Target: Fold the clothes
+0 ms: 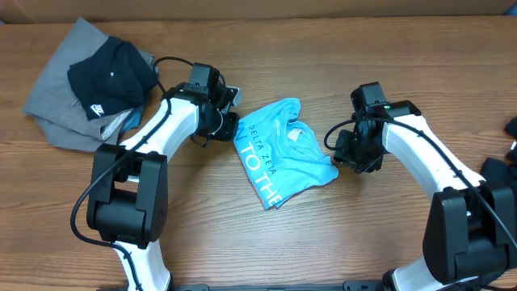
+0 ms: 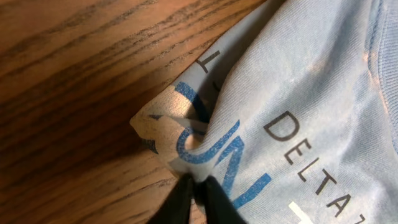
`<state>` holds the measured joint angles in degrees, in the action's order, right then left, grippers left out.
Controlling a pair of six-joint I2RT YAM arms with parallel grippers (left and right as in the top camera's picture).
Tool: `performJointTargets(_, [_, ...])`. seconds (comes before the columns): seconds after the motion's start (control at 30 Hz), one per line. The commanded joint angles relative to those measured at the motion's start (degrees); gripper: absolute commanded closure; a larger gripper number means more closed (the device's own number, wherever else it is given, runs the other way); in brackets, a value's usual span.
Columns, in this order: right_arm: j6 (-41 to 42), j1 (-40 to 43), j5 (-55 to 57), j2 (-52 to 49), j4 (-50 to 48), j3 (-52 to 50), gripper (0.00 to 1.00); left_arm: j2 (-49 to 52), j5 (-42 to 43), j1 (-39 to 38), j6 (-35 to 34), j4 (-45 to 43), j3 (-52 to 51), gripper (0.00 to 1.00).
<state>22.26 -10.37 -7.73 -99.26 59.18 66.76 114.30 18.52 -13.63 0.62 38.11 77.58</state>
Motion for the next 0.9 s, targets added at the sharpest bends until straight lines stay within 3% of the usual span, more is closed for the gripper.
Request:
performJointTargets(0.0, [-6.12, -0.07, -7.15, 2.69, 1.46, 1.53, 0.54, -1.55, 1.62, 0.20, 1.05, 1.16, 1.20, 0.83])
performJointTargets(0.13, [-7.30, -1.36, -14.53, 2.60, 4.44, 1.14, 0.45, -2.40, 4.04, 0.20, 3.74, 3.72, 5.25, 0.76])
performJointTargets(0.33, [0.63, -6.12, -19.47, 2.10, 0.57, -3.43, 0.51, -2.71, 9.73, -0.20, 7.45, 1.42, 9.25, 0.51])
performJointTargets(0.53, [17.16, -11.67, -19.39, 2.03, -13.64, -10.56, 0.53, 1.11, 8.04, -1.60, 10.10, 0.72, 9.14, 0.51])
performJointTargets(0.67, [22.58, -14.53, -19.34, 1.05, -20.31, -13.42, 0.53, 4.70, 9.53, -1.95, 10.10, 1.51, 9.14, 0.58])
performJointTargets(0.8, [22.38, -14.29, -18.16, 0.33, -20.79, -13.51, 0.80, 6.91, 10.32, -1.95, 10.14, 3.02, 9.14, 0.80])
performJointTargets(0.87, [22.25, -13.27, -15.28, 0.35, -18.58, -13.35, 0.89, 7.08, 9.49, -1.77, 10.12, 4.11, 9.14, 0.92])
